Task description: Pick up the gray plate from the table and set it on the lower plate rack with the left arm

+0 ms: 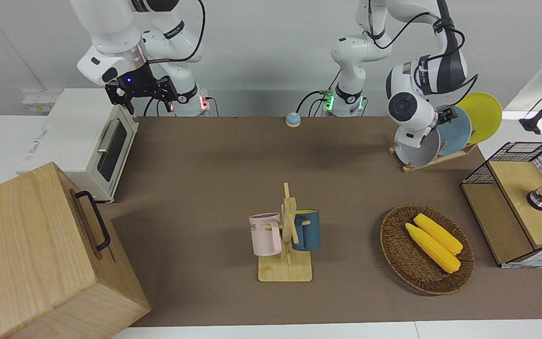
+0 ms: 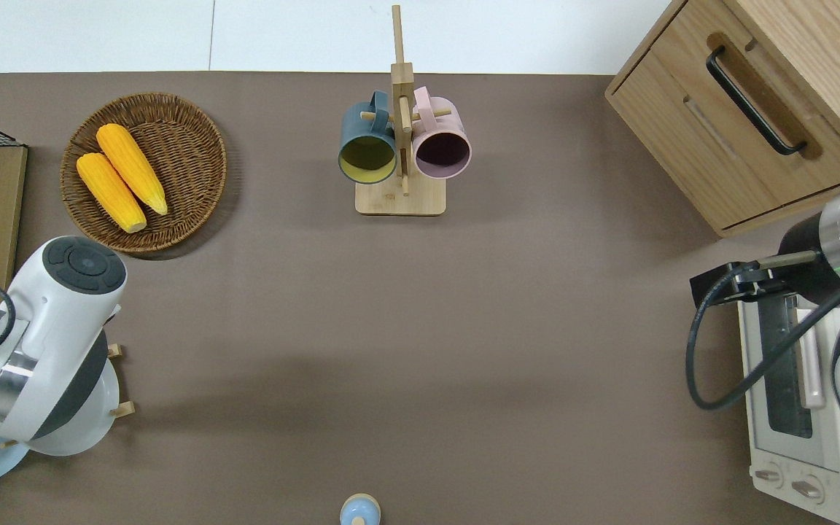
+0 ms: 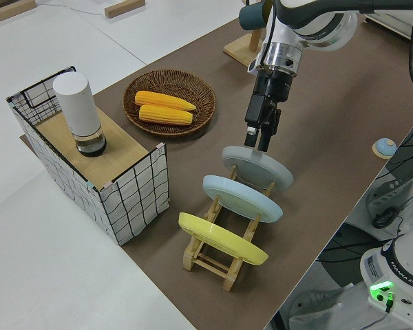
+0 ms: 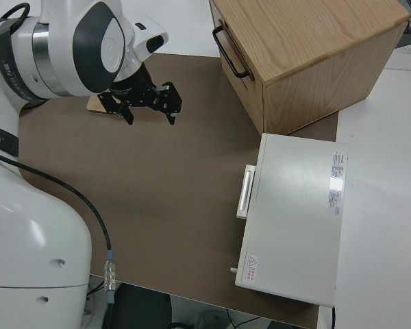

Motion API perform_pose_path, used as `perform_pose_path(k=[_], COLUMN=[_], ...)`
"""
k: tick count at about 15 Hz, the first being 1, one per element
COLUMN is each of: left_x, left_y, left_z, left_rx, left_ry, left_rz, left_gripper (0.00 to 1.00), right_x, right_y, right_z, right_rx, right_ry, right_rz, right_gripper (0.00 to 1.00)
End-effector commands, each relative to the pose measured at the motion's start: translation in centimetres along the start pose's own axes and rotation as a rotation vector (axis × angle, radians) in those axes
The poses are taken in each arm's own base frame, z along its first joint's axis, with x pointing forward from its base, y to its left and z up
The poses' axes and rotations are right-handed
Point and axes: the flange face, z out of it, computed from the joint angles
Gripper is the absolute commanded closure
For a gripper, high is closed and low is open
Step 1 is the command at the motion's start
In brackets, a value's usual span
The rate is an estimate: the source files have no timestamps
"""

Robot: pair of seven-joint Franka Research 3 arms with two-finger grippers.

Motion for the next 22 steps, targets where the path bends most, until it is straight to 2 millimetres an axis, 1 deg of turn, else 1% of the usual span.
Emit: perform_pose_path(k=[1,3,7,8,10,12,13,15,16,19,21,22], left_x=[-0.2,-0.2,-0.3,-0.4,-0.5,-0.7,-0.8,-1.0,-1.1,-1.4,-1.4,-1.4], left_y=[-1.2,-1.9,-4.3,-4.6,-6.1,-7.1,-8.0,-9.4,-9.8,-11.5,-12.0,-11.9], left_z=[-2.5,-4.2,-8.5,-9.2,-10.4,-11.9,-13.0,-14.4,-15.0,-16.6,-17.1,-17.3], left_rx=[-0.122,-0.206,-0.4,-0.457,-0.561,-0.673,-0.716,-0.767,-0.784,-0.784,-0.783,-0.791], left_ry=[0.012,0.022,0.063,0.064,0.072,0.083,0.106,0.148,0.172,0.266,0.301,0.315], left_rz=[-0.035,-0.043,-0.055,-0.063,-0.089,-0.099,-0.098,-0.083,-0.057,0.039,0.066,0.076], left_gripper=[0.01,0.01,0.01,0.01,0.01,0.01,0.01,0.01,0.01,0.01,0.01,0.01], right_x=[-0.2,-0.2,-0.2,-0.2,-0.2,-0.3,-0.2,-0.2,-0.2,-0.2,-0.2,-0.2], right_y=[0.3,0.2,0.2,0.2,0.3,0.2,0.3,0.2,0.3,0.2,0.2,0.2], right_z=[-0.3,-0.3,-0.3,-0.3,-0.3,-0.4,-0.3,-0.3,-0.3,-0.3,-0.3,-0.3], right_rx=[-0.006,-0.007,-0.006,-0.007,-0.006,-0.007,-0.006,-0.006,-0.006,-0.006,-0.007,-0.006], right_ry=[-0.001,-0.003,-0.001,-0.003,-0.001,0.0,-0.003,-0.001,-0.001,-0.001,-0.003,-0.001], right_rz=[0.017,0.015,0.015,0.015,0.017,0.015,0.017,0.015,0.017,0.015,0.015,0.015], right_gripper=[0.017,0.017,0.017,0.017,0.017,0.017,0.017,0.017,0.017,0.017,0.017,0.017])
